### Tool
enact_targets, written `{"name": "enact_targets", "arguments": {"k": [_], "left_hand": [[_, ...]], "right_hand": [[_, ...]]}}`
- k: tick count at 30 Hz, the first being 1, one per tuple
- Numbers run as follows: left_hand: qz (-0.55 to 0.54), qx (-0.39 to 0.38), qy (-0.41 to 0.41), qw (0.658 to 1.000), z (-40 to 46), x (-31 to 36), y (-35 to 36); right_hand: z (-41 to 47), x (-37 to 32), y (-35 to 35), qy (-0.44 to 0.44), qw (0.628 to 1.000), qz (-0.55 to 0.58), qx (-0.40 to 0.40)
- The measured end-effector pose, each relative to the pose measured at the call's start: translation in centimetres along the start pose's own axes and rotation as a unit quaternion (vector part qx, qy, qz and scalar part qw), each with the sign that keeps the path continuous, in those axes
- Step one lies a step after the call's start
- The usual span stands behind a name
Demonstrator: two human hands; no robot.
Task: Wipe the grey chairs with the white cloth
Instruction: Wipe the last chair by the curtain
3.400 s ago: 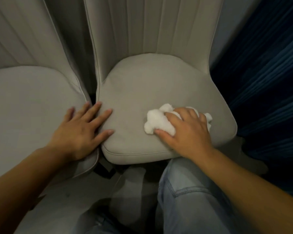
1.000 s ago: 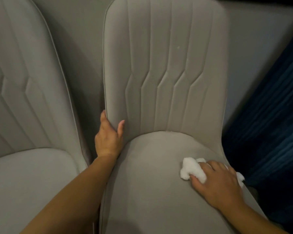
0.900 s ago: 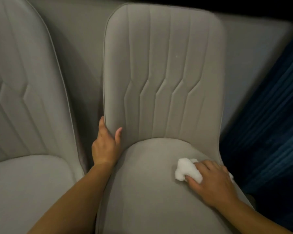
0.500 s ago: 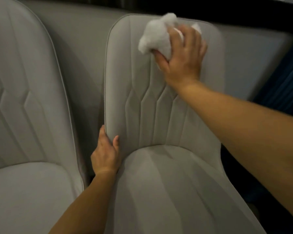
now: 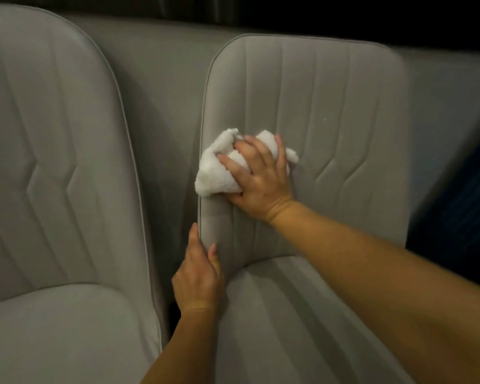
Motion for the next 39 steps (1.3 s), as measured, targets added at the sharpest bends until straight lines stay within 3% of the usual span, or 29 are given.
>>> {"name": "enact_targets", "arguments": {"k": [3,5,7,9,12,16,19,23,25,28,33,35,39], "left_hand": [[-0.007,0.0,-0.007,1.0,0.1,0.0,0.0],[-0.009,-0.001,-0.009,1.0,0.0,0.2,-0.1],[-0.005,0.002,-0.005,1.0,0.0,0.5,-0.3],[-0.003,0.013,0.007,1.0,-0.1,0.7,-0.4],[-0.006,0.01,0.005,1.0,-0.1,0.8,-0.5],[-0.007,-0.003,-0.008,1.0,0.3,0.2,-0.2],[-0.007,-0.006,-0.01,1.0,0.4,0.1,0.3],[-0.005,0.006,-0.037,0.999,0.3,0.0,0.5],[-0.01,0.011,-0.045,0.999,0.3,0.1,0.6],[-0.008,0.013,-0.046,0.999,0.5,0.0,0.4],[0.005,0.009,-0.029,1.0,0.3,0.2,0.1],[0.012,0.012,-0.018,1.0,0.2,0.2,0.0],[0.01,0.014,-0.007,1.0,0.3,0.3,0.2]], "right_hand": [[6.0,3.5,-0.6,-0.089,0.995,-0.037,-0.018],[11.6,5.8,-1.4,0.001,0.997,-0.069,0.024],[15.7,6.9,-1.9,0.138,0.985,-0.1,0.007],[16.5,6.1,-1.4,0.172,0.978,-0.114,-0.021],[11.8,2.7,-0.8,0.093,0.993,-0.049,0.046],[2.1,-0.7,-0.3,0.011,1.0,0.014,0.009],[2.3,0.5,-0.7,-0.08,0.997,0.012,0.003],[6.6,5.9,-2.2,-0.266,0.96,-0.075,-0.042],[9.2,10.1,-3.3,-0.239,0.962,-0.124,-0.053],[9.4,14.5,-5.1,-0.106,0.979,-0.166,-0.047],[0.7,13.8,-4.9,0.088,0.985,-0.139,-0.045],[-2.9,12.8,-4.8,0.087,0.984,-0.14,-0.068],[-5.0,13.2,-5.4,-0.032,0.984,-0.143,-0.105]]}}
Point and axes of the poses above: each hand's wrist, its own z-axis towards the middle knuckle, its own y-axis out of the palm, x = y × z, the point moved 4 cm from there along z, towards the middle knuckle
